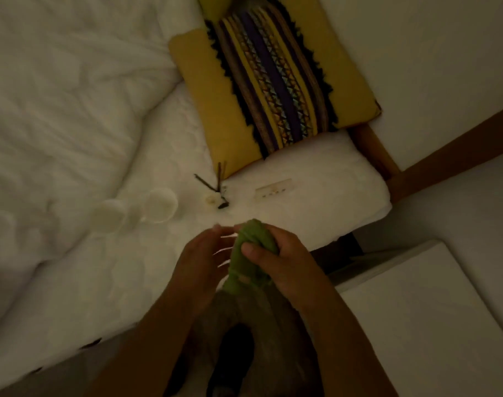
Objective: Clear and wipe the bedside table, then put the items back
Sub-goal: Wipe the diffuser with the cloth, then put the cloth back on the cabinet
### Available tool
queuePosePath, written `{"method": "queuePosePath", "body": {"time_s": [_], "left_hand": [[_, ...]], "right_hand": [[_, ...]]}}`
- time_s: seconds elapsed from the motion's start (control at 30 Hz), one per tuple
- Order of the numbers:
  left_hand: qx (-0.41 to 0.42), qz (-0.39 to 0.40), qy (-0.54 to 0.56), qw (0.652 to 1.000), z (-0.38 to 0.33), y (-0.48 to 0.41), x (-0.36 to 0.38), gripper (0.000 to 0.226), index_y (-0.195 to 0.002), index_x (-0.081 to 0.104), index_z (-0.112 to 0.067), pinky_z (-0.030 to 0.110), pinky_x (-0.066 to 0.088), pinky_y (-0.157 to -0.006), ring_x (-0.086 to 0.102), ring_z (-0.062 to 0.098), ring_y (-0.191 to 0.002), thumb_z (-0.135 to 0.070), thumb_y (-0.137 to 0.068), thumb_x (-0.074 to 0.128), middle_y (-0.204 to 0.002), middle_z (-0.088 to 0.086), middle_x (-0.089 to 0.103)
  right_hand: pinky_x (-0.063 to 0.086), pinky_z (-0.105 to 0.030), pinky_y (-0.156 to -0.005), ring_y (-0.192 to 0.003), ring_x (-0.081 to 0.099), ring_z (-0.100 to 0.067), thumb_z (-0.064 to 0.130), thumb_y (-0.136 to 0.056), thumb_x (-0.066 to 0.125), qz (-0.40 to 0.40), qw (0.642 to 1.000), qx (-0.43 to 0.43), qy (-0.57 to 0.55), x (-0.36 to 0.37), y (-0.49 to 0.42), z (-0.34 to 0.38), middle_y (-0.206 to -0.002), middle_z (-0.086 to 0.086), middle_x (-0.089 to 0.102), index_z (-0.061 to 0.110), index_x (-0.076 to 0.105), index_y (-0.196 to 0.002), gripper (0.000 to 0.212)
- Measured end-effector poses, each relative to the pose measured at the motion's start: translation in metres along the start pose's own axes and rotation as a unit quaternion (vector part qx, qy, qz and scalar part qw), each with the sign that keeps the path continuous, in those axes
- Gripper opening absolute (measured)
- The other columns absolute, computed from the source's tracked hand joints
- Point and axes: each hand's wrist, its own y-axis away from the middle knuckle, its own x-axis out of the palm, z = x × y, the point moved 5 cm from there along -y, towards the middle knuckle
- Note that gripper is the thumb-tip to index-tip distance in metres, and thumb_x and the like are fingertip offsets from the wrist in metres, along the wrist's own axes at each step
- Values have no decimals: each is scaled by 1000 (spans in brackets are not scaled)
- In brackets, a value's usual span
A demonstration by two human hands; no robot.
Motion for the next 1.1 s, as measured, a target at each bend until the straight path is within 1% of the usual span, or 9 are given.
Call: {"method": "queuePosePath", "body": {"time_s": [0.13, 0.2, 0.27, 0.33, 0.47, 0.63, 0.83, 0.93, 1.1], "left_hand": [[-66, 47, 126, 989, -58, 68, -44, 57, -109, 67, -8, 37, 59, -64, 72, 29, -82, -55, -96, 37, -96, 17, 72], [-45, 61, 139, 987, -94, 106, -69, 68, -121, 62, -9, 44, 57, -83, 69, 33, -98, -61, -95, 27, -111, 21, 69], [-11, 55, 151, 987, -125, 157, -107, 76, -137, 52, -10, 55, 35, -110, 47, 42, -130, -65, -95, 22, -139, 26, 51], [45, 59, 187, 980, -149, 214, -144, 79, -143, 45, -11, 55, 24, -116, 34, 43, -139, -68, -93, 26, -148, 26, 40], [122, 37, 276, 953, -156, 309, -230, 74, -124, 61, -4, 45, 48, -95, 62, 34, -106, -65, -92, 35, -118, 21, 64], [213, -37, 279, 935, -137, 434, -332, 57, -130, 58, -3, 44, 51, -96, 61, 34, -111, -47, -96, 44, -125, 21, 62], [223, -221, 278, 908, -73, 577, -452, 41, -107, 73, -3, 37, 59, -78, 71, 29, -96, -35, -84, 60, -113, 20, 70], [221, -280, 211, 910, -49, 663, -512, 26, -93, 77, -7, 32, 59, -70, 73, 23, -86, -27, -81, 66, -100, 16, 74], [157, -360, 55, 918, -33, 797, -612, 29, -109, 70, -5, 38, 56, -86, 68, 25, -101, -17, -82, 69, -109, 15, 71]], "right_hand": [[54, -43, -94, -107, 67, -18, 34, -85, 67, 123, 991, -32, 41, 91, 17, 71, -114, -2, 71, 26, 62, -124, 40], [55, -33, -90, -105, 68, -12, 37, -80, 69, 184, 979, -50, 66, 142, 30, 109, -110, 5, 73, 36, 65, -116, 36], [56, -25, -82, -99, 69, -8, 41, -77, 72, 262, 957, -74, 99, 201, 51, 150, -103, 12, 74, 46, 66, -106, 30], [56, -22, -75, -93, 70, -5, 46, -74, 72, 330, 929, -92, 142, 258, 75, 184, -98, 15, 74, 53, 67, -98, 26], [54, -16, -63, -80, 72, -7, 25, -90, 66, 459, 860, -95, 201, 357, 114, 226, -90, 6, 75, 33, 71, -108, 20], [56, -42, -91, -103, 67, -16, 25, -88, 68, 538, 760, -148, 332, 490, 171, 242, -112, -1, 69, 20, 61, -125, 38], [60, -35, -74, -82, 69, -21, 28, -87, 71, 610, 633, -176, 443, 644, 256, 218, -89, -6, 71, 16, 69, -100, 18], [59, -44, -85, -91, 70, -29, 24, -89, 68, 651, 560, -170, 483, 731, 310, 195, -99, -14, 72, 12, 70, -105, 21], [57, -37, -89, -101, 69, -27, 17, -88, 69, 714, 496, -128, 477, 870, 399, 171, -109, -12, 71, 10, 68, -113, 26]]}}
